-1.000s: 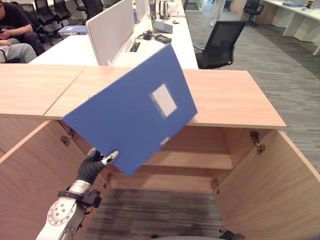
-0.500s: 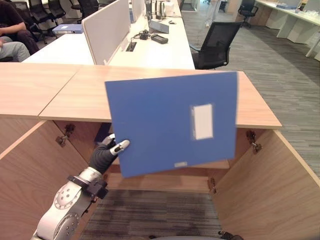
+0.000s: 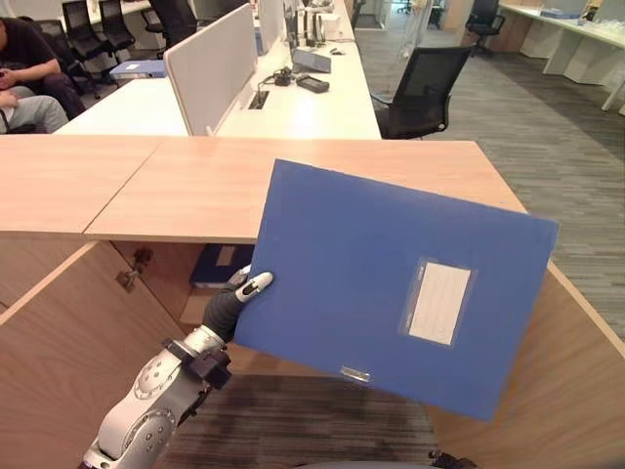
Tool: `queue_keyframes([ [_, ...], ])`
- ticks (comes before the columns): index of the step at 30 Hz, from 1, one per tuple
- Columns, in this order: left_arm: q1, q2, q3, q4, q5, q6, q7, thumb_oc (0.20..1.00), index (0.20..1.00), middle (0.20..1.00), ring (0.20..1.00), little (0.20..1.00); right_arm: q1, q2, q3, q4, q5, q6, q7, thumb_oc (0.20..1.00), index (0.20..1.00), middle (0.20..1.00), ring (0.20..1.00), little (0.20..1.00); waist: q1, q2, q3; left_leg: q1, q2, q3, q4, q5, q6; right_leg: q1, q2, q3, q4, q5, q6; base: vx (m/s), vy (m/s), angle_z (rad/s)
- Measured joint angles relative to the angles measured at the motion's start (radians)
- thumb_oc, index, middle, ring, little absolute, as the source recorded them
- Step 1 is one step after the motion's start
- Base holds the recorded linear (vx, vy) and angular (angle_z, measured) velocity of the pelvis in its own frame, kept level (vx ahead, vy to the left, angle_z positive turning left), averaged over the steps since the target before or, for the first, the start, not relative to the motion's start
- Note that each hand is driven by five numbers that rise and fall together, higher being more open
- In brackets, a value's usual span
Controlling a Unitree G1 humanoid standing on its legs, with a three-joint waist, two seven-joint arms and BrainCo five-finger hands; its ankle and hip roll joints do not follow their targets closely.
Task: Put the empty folder in the office cabinet
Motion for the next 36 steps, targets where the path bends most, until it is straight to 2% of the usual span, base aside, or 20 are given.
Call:
queue_keyframes([
  [1,0.000,0.003,0.002,0.007,0.000,0.000,0.002,0.200,0.200,0.200,0.200,0.200,0.001,-0.001,0.003,-0.001,-0.006,-0.001,0.001,1.000,1.000,1.000,1.000,1.000,-0.001,0.002,-0.002,0.000,0.000,0.000,0.000,0.000,0.000,0.000,0.000,0.000,0.000,0.000,0.000,0.00,0.000,0.00],
  [4,0.076,0.183,0.069,0.024,0.074,0.002,-0.010,0.200,0.200,0.200,0.200,0.200,0.016,-0.009,-0.029,-0.007,0.000,-0.010,0.019,1.000,1.000,1.000,1.000,1.000,-0.018,0.007,-0.007,0.001,0.003,0.007,0.000,0.003,0.005,-0.002,0.003,0.006,0.000,0.000,-0.001,-0.01,-0.005,-0.07],
  [7,0.142,0.223,0.148,0.047,0.188,0.005,-0.016,0.200,0.200,0.200,0.200,0.200,0.026,-0.013,-0.030,-0.001,0.005,-0.009,0.020,1.000,1.000,1.000,1.000,1.000,-0.018,0.014,-0.009,0.002,0.003,0.015,-0.001,0.002,0.005,-0.003,0.002,0.012,0.000,0.001,-0.001,0.00,-0.018,-0.06],
  [8,0.173,0.262,0.161,0.075,0.235,0.005,-0.022,0.200,0.200,0.200,0.200,0.200,-0.008,-0.013,-0.024,0.005,0.013,0.008,0.044,1.000,1.000,1.000,1.000,1.000,-0.013,0.011,-0.012,0.003,0.003,0.015,0.000,0.001,0.005,-0.002,0.003,0.013,0.000,0.002,-0.001,0.00,0.000,0.00],
  [15,0.232,0.279,0.160,0.193,0.444,0.001,-0.027,0.200,0.200,0.200,0.200,0.200,-0.029,-0.028,-0.021,-0.019,0.086,-0.001,0.051,1.000,1.000,1.000,1.000,1.000,0.018,-0.014,-0.029,0.000,0.003,0.016,-0.007,-0.007,-0.002,-0.016,0.003,0.014,0.000,0.003,0.000,0.00,0.000,0.00],
  [20,0.254,0.284,0.207,0.220,0.594,-0.017,0.002,0.200,0.200,0.200,0.200,0.200,-0.046,-0.052,-0.021,-0.135,0.131,-0.006,0.059,1.000,1.000,1.000,1.000,1.000,0.026,-0.039,-0.034,-0.009,0.003,0.023,-0.008,-0.007,-0.001,-0.021,0.002,0.022,0.000,0.006,0.001,-0.01,-0.002,-0.05],
  [23,0.262,0.287,0.242,0.223,0.704,-0.029,0.012,0.200,0.200,0.200,0.200,0.200,-0.056,-0.073,-0.023,-0.226,0.165,-0.001,0.058,1.000,1.000,1.000,1.000,1.000,0.030,-0.040,-0.033,-0.012,0.002,0.025,-0.008,-0.008,0.000,-0.022,0.001,0.024,0.000,0.007,0.002,0.00,0.002,-0.01],
  [27,0.271,0.307,0.268,0.231,0.888,-0.047,0.024,0.200,0.200,0.200,0.200,0.200,-0.070,-0.140,-0.032,-0.439,0.192,0.002,0.050,1.000,1.000,1.000,1.000,1.000,0.032,-0.040,-0.029,-0.012,0.002,0.027,0.000,-0.007,0.001,-0.034,0.002,0.025,0.000,0.007,0.002,0.00,0.000,0.00],
  [31,0.272,0.288,0.301,0.241,1.054,-0.060,0.066,0.200,0.200,0.200,0.200,0.200,-0.062,-0.226,-0.039,-0.701,0.238,-0.005,0.061,1.000,1.000,1.000,1.000,1.000,0.034,-0.039,-0.013,-0.014,0.002,0.027,0.000,0.001,0.007,-0.034,0.002,0.025,0.000,0.010,0.000,0.00,0.000,0.00],
  [32,0.272,0.273,0.313,0.241,1.086,-0.062,0.072,0.200,0.200,0.200,0.200,0.200,-0.060,-0.237,-0.039,-0.741,0.249,-0.012,0.067,1.000,1.000,1.000,1.000,1.000,0.034,-0.031,-0.007,-0.016,0.001,0.028,0.000,0.001,0.007,-0.034,0.001,0.026,0.000,0.010,0.000,0.00,0.000,0.00],
  [33,0.265,0.269,0.320,0.240,1.131,-0.072,0.090,0.200,0.200,0.200,0.200,0.200,-0.068,-0.249,-0.039,-0.775,0.276,-0.021,0.087,1.000,1.000,1.000,1.000,1.000,0.035,-0.038,-0.007,-0.015,0.002,0.027,0.001,0.001,0.006,-0.033,0.002,0.025,0.000,0.011,-0.001,0.00,0.000,0.00],
  [36,0.259,0.268,0.335,0.234,1.151,-0.087,0.103,0.200,0.200,0.200,0.200,0.200,-0.068,-0.266,-0.032,-0.825,0.289,-0.020,0.126,1.000,1.000,1.000,1.000,1.000,0.038,-0.042,-0.001,-0.014,0.002,0.026,0.001,0.001,0.006,-0.031,0.001,0.024,0.000,0.010,0.000,0.00,0.000,0.00],
])
